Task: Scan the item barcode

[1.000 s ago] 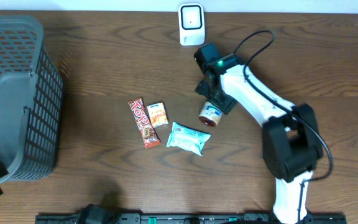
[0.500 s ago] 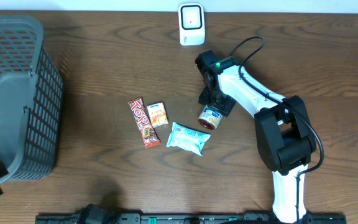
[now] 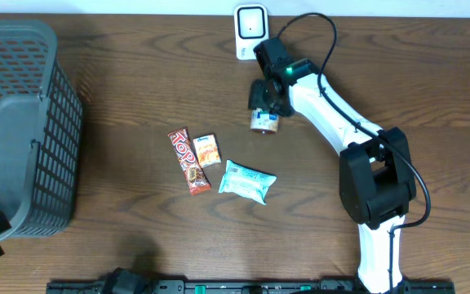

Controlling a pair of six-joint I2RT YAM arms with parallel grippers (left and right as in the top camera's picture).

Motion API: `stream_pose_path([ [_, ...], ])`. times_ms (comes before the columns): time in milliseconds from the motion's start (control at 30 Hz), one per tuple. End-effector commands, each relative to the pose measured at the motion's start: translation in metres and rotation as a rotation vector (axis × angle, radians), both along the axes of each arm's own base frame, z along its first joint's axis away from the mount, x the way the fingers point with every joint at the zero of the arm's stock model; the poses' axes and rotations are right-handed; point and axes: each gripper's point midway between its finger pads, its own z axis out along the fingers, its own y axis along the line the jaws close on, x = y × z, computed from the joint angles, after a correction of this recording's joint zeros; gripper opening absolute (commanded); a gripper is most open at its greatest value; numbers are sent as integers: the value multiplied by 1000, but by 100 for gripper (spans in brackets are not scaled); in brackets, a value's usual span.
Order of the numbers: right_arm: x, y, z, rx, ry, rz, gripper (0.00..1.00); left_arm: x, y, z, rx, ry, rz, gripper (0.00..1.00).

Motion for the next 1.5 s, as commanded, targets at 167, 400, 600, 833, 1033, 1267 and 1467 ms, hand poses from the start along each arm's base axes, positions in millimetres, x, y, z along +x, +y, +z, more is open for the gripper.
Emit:
stream_pose_path([
  [167,35,4,40,-206,-292,21,43,-3,2,-1,-12,-7,6,98],
  [400,38,39,62,-275,-481,-21,44,-3,2,-1,-12,-7,7,98],
  [600,30,39,61,-349,-637,-177,49,-3,2,-1,-12,-7,7,98],
  [833,16,35,21,-295,-656,-239,61,-3,2,-1,-12,-7,7,98],
  [1033,16,34,19,-298,-659,-237,70,-3,2,-1,-12,-6,7,98],
  [1267,12,35,31,-333,-700,-243,80,-3,2,-1,-12,-6,7,98],
  [1467,4,49,45,-389,-765,-204,79,-2,2,-1,-12,-6,7,98],
])
